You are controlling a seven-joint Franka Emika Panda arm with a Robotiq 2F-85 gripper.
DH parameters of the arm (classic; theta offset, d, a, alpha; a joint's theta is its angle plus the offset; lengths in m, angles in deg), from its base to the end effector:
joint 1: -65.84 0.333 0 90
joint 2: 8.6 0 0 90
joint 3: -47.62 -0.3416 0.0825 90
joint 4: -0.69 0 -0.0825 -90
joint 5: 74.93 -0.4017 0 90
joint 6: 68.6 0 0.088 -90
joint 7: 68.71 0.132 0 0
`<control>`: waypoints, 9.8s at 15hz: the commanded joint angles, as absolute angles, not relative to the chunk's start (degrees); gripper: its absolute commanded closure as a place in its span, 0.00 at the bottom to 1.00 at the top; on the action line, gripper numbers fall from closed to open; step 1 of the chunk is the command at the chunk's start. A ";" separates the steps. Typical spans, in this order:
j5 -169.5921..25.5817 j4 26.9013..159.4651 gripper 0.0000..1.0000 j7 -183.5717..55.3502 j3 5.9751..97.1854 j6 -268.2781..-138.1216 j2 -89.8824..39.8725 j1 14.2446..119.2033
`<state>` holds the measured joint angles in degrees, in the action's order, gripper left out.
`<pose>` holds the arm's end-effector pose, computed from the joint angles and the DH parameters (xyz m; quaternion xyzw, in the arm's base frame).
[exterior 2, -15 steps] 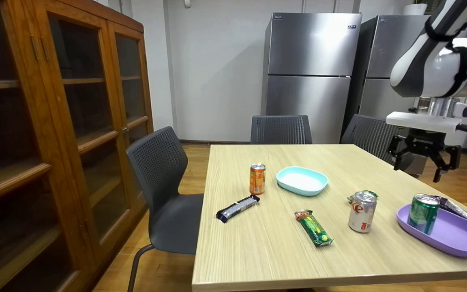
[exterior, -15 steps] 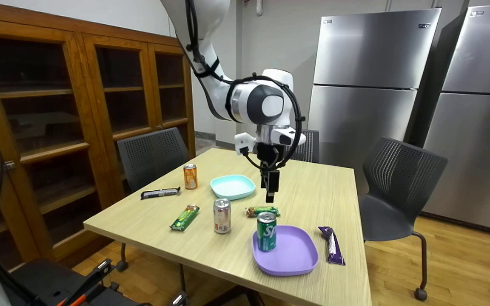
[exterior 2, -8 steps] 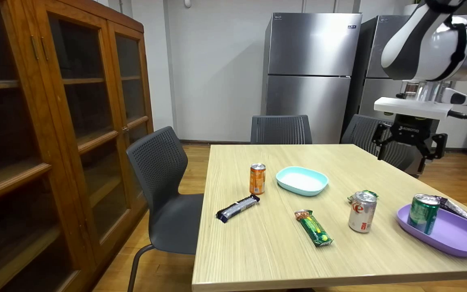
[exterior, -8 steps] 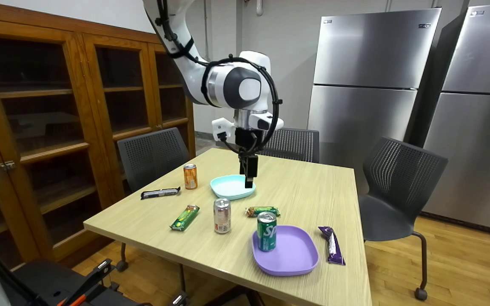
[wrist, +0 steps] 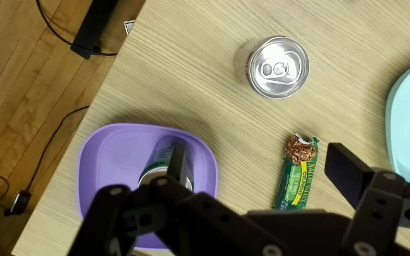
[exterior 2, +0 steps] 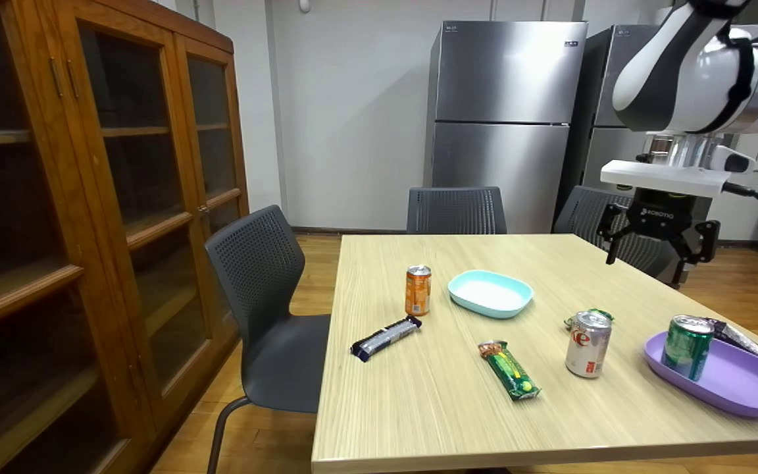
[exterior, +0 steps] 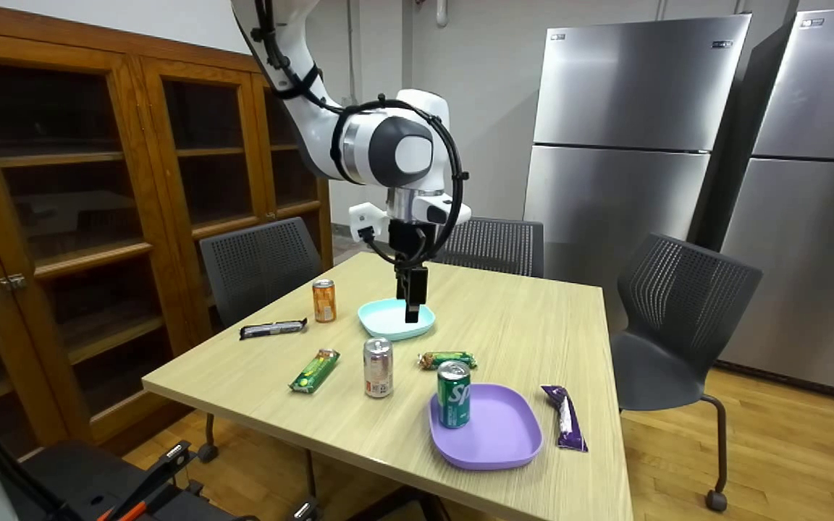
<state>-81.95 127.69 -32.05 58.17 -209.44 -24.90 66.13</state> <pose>0.5552 -0.0997 0.2320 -0.8983 0.4389 0.0202 0.0076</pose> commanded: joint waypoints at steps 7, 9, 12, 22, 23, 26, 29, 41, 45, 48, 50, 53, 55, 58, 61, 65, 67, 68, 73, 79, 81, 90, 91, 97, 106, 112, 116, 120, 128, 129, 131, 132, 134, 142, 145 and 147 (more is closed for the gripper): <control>-80.41 126.01 0.00 -33.93 55.98 -215.14 -31.79 67.23; -80.49 125.23 0.00 -34.05 55.87 -216.76 -33.51 67.83; -80.76 123.37 0.00 -34.79 55.52 -217.60 -35.97 68.35; -80.69 119.24 0.00 -37.21 55.61 -215.95 -41.64 69.62; -80.69 119.24 0.00 -37.58 55.60 -215.73 -41.83 69.69; -80.89 119.69 0.00 -38.79 55.42 -215.64 -42.10 69.83; -80.77 120.44 0.00 -39.75 55.54 -215.73 -41.75 70.21; -80.45 124.07 0.32 -40.36 55.95 -216.94 -40.08 71.48; -79.83 125.58 0.62 -40.00 56.72 -217.80 -37.88 71.93; -78.87 126.68 0.62 -39.19 58.11 -218.86 -35.37 72.42; -78.17 126.99 0.62 -38.50 59.27 -219.79 -33.67 72.45; -78.21 126.80 0.62 -37.73 60.70 -221.00 -31.75 71.71; -78.88 126.29 0.62 -37.62 61.39 -221.53 -30.89 70.83; -79.42 125.53 0.62 -36.86 62.46 -222.41 -30.02 69.61; -79.54 124.82 0.62 -35.53 63.61 -223.48 -29.74 68.49; -78.88 123.93 0.62 -32.70 65.96 -224.07 -30.06 67.69; -78.64 123.52 0.62 -31.01 67.16 -223.88 -30.60 67.40; -78.49 123.38 0.62 -29.88 67.81 -223.73 -30.97 67.31; -78.86 122.82 0.62 -25.08 70.02 -222.83 -33.40 65.85; -81.45 120.35 0.62 -22.66 68.78 -219.92 -38.12 62.57; -82.52 118.87 0.62 -22.19 68.13 -218.59 -39.89 61.88; -84.64 110.77 0.62 -20.37 66.67 -211.62 -46.47 59.92; -84.67 110.11 0.62 -20.31 66.60 -211.17 -46.98 59.73; -85.24 106.98 0.62 -20.89 65.40 -208.93 -49.23 58.58; -84.00 105.33 0.04 -21.20 65.57 -206.73 -50.19 59.00; -83.64 108.01 0.00 -21.44 65.78 -208.99 -46.52 59.98; -82.77 110.37 0.00 -21.28 65.84 -211.12 -42.68 61.46; -81.43 113.86 0.00 -20.84 65.79 -213.75 -38.16 63.65; -79.33 118.68 0.00 -20.51 62.70 -216.29 -33.47 68.34; -79.26 118.81 0.00 -20.57 62.14 -216.40 -33.37 68.83; -79.17 118.56 0.00 -19.86 61.06 -216.54 -33.54 70.31; -79.10 118.20 0.00 -19.28 60.52 -216.62 -33.81 71.31; -78.99 117.50 0.00 -18.55 59.43 -216.89 -34.35 73.11; -76.64 112.48 0.00 -14.61 55.20 -216.17 -37.54 80.18; -75.95 109.15 0.00 -14.80 53.58 -215.41 -39.83 81.92; -75.60 106.55 0.00 -15.00 52.79 -214.80 -41.80 82.94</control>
<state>-77.26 111.50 -16.63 53.94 -216.72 -38.61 82.03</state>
